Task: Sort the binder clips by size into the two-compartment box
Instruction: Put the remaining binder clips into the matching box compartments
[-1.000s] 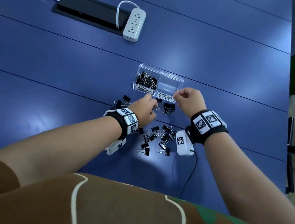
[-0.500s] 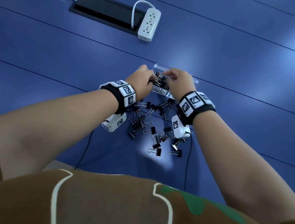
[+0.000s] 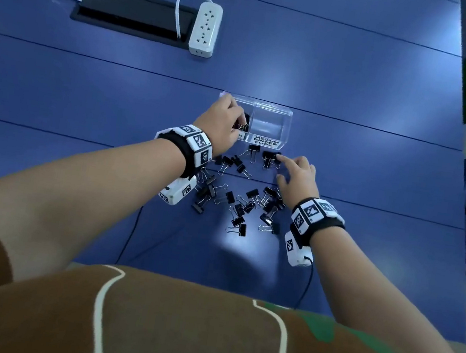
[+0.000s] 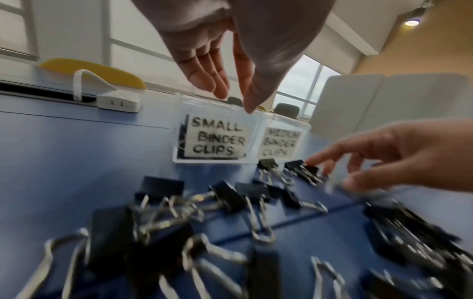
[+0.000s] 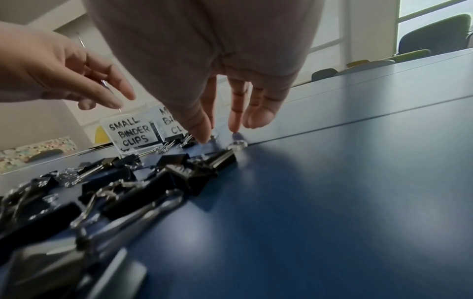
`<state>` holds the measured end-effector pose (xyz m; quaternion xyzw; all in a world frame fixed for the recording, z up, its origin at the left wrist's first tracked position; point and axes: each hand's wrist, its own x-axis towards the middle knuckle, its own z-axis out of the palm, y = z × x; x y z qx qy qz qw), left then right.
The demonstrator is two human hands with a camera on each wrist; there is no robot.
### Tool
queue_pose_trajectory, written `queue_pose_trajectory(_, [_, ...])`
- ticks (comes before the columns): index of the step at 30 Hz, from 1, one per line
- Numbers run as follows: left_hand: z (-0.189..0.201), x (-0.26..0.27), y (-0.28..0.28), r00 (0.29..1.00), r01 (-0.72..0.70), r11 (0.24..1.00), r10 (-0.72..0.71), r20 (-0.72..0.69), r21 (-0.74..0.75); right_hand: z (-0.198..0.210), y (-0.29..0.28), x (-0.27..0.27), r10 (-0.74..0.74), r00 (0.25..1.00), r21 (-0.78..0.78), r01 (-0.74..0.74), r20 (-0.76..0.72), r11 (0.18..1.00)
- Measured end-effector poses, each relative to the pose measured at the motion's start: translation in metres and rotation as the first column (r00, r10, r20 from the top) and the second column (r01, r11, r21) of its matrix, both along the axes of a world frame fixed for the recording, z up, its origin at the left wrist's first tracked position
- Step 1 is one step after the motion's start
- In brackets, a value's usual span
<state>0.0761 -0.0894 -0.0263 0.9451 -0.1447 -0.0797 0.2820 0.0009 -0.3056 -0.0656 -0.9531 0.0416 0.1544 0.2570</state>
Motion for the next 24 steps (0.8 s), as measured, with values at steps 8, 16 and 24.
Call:
queue_pose_trajectory(8, [-0.03,-0.052,-0.021,0.982,0.138,0.99,-0.131,-0.135,0.04,0.002,-0.008,-0.009,-0.044,0.998,0.041,0.043,0.036,0.998])
queue_pose_trajectory(16, [-0.038,-0.058,-0.025,0.962,0.23,0.951,-0.19,-0.198,0.206,0.004,0.007,-0.008,0.015,0.999,-0.073,-0.017,-0.032,0.997])
queue_pose_trajectory(24, [-0.037,-0.061,-0.031,0.961,0.206,0.948,-0.149,-0.234,0.244,0.004,0.012,-0.01,0.087,0.995,-0.094,-0.091,-0.04,0.991])
